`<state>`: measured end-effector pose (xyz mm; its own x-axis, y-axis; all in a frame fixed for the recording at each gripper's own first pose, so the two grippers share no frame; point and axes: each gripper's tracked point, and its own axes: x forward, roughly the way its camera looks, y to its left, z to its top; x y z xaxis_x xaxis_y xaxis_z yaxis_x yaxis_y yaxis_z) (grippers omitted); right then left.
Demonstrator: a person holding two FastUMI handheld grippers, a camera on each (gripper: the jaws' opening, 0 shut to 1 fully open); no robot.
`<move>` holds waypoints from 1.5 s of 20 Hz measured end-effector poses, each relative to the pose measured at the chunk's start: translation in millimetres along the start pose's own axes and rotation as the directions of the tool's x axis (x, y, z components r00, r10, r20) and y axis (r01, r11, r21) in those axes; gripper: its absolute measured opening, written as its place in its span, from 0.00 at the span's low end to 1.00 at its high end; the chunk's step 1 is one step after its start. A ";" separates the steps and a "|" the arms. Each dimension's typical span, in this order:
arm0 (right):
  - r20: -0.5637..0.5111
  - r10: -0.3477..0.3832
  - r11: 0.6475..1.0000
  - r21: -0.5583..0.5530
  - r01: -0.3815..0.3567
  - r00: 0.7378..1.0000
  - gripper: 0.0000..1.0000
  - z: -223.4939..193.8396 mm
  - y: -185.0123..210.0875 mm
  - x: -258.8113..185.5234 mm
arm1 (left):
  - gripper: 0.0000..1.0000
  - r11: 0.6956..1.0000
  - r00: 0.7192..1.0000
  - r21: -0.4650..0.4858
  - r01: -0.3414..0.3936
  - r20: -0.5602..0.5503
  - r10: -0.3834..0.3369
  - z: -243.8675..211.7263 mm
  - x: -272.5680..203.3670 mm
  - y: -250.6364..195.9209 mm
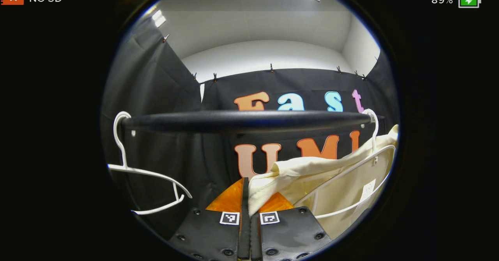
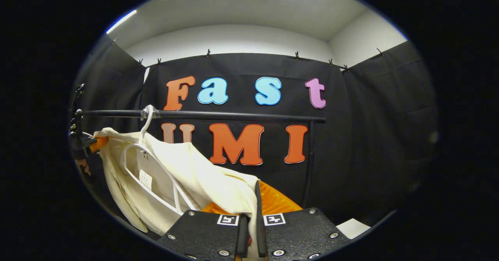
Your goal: Grasp the clothes on the hanger with both hands and then place them into the laundry hamper below.
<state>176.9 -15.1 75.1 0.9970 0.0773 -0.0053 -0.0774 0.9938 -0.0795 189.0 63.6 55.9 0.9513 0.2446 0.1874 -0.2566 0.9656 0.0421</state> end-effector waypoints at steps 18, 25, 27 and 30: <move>-0.091 0.172 0.958 0.246 -0.146 0.981 0.09 -91.6 -2.8 22.4 | 0.03 0.999 0.990 -0.032 0.011 -0.138 -0.016 -78.7 4.9 3.4; -0.115 0.139 0.973 0.201 -0.115 0.984 0.09 -132.1 9.7 13.8 | 0.03 1.000 0.977 -0.009 -0.002 -0.213 0.000 -128.4 -5.5 9.3; -0.106 0.118 0.974 0.204 -0.094 0.987 0.09 -139.1 11.6 16.7 | 0.03 1.000 0.978 0.009 -0.001 -0.208 0.002 -136.6 -12.7 6.1; -0.099 0.067 0.985 0.164 -0.051 0.993 0.09 -149.5 12.5 7.9 | 0.03 1.000 0.978 0.018 0.012 -0.210 -0.008 -144.4 -27.8 8.1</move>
<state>184.0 -13.9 -75.0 0.9847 0.1359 -0.1090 -0.1269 0.9882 0.0855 185.1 77.3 -90.6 0.9679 0.2502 -0.0235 -0.2484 0.9667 0.0619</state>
